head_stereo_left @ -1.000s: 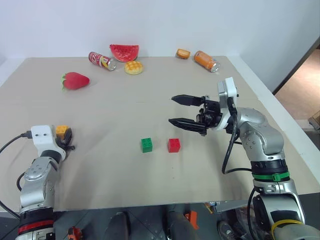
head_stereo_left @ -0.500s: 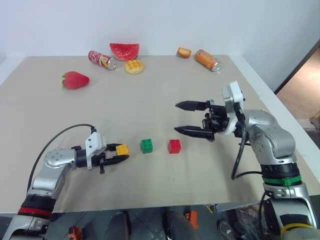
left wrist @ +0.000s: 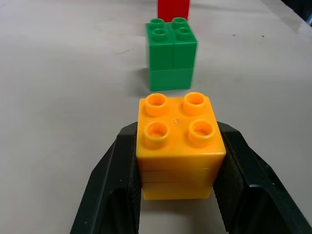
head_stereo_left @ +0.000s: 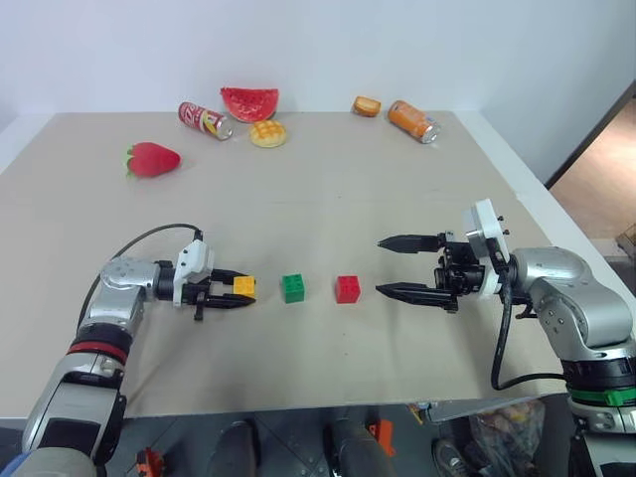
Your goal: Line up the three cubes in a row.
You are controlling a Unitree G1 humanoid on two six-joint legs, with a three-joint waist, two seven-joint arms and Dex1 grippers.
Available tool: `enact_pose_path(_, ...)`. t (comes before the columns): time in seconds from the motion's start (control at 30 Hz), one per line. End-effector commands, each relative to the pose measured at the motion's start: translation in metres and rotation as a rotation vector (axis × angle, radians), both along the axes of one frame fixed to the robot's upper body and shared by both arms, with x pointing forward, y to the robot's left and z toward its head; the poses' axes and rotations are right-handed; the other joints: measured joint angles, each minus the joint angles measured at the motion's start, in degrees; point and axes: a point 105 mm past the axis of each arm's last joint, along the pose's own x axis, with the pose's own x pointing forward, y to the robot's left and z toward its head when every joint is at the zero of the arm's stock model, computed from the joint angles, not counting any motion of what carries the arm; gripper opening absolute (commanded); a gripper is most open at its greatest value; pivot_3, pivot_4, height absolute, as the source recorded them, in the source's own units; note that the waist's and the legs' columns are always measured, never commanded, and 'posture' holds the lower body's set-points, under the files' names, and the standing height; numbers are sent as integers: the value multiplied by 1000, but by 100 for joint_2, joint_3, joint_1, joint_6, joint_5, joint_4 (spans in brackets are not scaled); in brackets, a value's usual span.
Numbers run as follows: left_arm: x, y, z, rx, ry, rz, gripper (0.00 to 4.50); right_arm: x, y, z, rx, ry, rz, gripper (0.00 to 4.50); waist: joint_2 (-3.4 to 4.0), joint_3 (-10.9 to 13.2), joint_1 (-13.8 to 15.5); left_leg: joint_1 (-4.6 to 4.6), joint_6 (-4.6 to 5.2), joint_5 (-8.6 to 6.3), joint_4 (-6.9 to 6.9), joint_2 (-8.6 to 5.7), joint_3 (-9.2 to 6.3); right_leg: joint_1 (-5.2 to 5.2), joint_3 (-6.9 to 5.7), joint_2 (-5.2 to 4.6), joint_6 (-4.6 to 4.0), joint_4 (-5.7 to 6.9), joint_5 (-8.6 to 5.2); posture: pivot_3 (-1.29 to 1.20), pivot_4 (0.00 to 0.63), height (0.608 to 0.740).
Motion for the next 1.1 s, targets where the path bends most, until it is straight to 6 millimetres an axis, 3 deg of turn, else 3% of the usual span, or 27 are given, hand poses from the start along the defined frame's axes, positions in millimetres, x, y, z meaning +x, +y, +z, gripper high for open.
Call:
enact_pose_path(0.03,1,1,1,-28,-4,8,1382,-4,-1,13,2,-69,-3,4216,0,0,-3,0,1,2,2,0,0,0,0,-1,1,0,5,0,150,740)
enact_pose_path(0.4,-3,-5,-1,-112,63,20,1382,0,1,16,-2,-74,-3,4216,0,0,1,-11,4,5,1,-1,1,-2,1,-3,10,-1,-2,0,150,740)
enact_pose_path(0.47,-4,-5,-2,-115,83,22,2404,1,1,17,-3,-76,-1,4216,0,0,0,-11,4,5,1,-2,1,-2,1,-3,11,-1,-3,0,150,740)
enact_pose_path(0.6,-5,-5,2,-118,70,14,3696,3,2,19,-3,-78,4,4216,0,0,-1,-11,4,5,1,-1,0,-3,1,-2,10,0,-2,0,150,740)
enact_pose_path(0.67,-7,-1,3,-101,51,-1,3949,4,3,19,-2,-79,7,4216,0,0,-1,-11,4,5,1,-1,0,-4,1,-1,9,0,-1,0,150,740)
enact_pose_path(0.93,-18,28,9,-62,20,34,3949,6,5,24,14,-89,19,4216,1,1,-13,-10,4,5,-4,1,0,-9,1,1,4,1,-3,0,150,740)
enact_pose_path(1.03,-24,53,15,-50,10,103,3949,6,6,28,21,-97,28,4216,1,1,-16,-10,4,5,-6,3,2,-11,1,0,2,0,-4,0,150,740)
enact_pose_path(1.1,-32,87,19,-41,18,219,3949,4,6,32,25,-109,33,4216,1,1,-23,-9,4,5,-9,4,3,-12,0,0,-2,0,-6,0,150,740)
